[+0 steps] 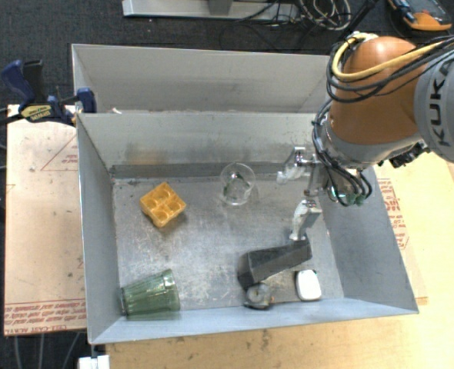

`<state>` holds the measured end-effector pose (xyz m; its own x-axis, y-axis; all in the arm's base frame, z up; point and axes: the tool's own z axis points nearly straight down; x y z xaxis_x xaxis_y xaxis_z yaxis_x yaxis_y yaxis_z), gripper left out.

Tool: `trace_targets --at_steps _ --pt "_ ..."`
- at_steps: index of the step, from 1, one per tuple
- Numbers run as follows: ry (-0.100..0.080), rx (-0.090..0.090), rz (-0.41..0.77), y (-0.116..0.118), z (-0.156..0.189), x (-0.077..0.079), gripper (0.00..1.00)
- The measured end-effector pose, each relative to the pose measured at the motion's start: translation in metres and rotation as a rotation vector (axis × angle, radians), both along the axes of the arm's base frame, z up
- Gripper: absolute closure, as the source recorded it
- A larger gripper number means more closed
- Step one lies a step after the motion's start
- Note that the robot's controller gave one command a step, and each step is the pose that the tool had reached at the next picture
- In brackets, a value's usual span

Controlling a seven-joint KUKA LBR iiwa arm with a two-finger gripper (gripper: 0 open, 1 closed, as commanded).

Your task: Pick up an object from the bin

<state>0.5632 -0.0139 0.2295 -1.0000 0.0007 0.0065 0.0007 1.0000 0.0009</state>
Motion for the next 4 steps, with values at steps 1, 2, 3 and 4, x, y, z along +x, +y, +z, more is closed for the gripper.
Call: trace_targets --at_steps 1,2,3,4 --pt "-0.008 0.0 0.0 0.0 0.004 0.001 0.0" --pt "-0.012 0.0 0.07 0.001 -0.045 -0.019 0.0" --pt "-0.006 0.001 0.248 -0.006 -0.072 -0.063 0.0" --pt "-0.007 0.001 0.362 -0.008 -0.105 -0.055 0.0"
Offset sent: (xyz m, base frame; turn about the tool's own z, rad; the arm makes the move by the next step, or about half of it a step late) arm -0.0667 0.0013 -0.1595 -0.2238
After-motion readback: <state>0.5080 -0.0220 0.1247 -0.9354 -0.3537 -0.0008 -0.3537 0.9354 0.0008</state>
